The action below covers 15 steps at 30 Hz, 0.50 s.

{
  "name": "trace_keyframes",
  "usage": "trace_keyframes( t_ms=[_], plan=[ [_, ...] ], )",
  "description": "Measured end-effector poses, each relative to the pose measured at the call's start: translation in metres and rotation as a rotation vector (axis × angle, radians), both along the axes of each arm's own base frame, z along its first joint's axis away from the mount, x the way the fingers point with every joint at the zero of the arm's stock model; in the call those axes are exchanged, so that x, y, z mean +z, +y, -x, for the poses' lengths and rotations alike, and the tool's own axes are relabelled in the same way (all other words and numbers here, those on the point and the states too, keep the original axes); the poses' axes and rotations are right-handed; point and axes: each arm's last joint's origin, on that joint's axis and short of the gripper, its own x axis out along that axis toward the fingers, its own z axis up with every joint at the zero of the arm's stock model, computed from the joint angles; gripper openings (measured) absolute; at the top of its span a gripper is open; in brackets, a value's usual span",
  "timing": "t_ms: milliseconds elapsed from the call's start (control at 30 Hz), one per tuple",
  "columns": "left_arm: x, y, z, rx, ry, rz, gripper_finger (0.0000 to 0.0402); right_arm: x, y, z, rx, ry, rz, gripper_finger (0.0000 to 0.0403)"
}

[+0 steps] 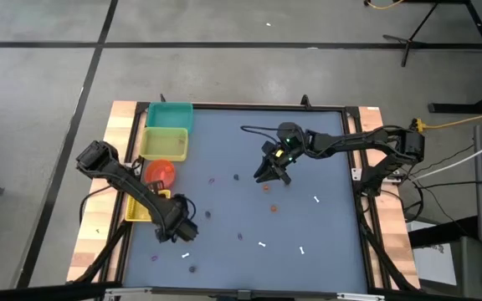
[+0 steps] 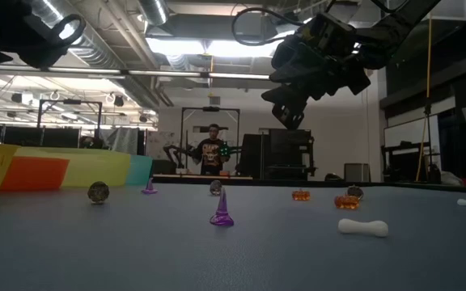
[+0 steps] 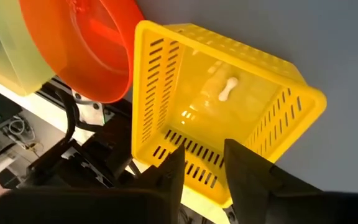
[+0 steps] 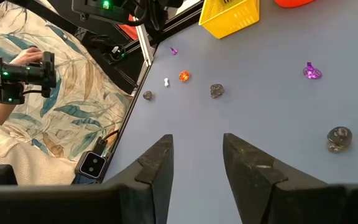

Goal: Sort Halloween decoration
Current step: Put the middle left black skull toy into the green bin

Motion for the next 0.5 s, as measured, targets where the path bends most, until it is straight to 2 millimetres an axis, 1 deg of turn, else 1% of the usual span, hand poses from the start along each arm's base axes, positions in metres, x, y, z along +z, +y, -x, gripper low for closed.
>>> trace_keyframes(
  t_ms=[167,300,500],
  plan=[
    [0.0,0.002,-0.001,-0.01,-0.016,-0.025,0.012,0.0,0.0,0.0,0.0,0.0,0.0,0.0138],
    [0.0,0.006,-0.004,0.027,-0.025,-0.039,0.0136,0.0,0.0,0.0,0.0,0.0,0.0,0.0138],
    [0.0,0.016,-0.016,0.076,-0.067,-0.008,0.0146,0.0,0.0,0.0,0.0,0.0,0.0,0.0138]
  ],
)
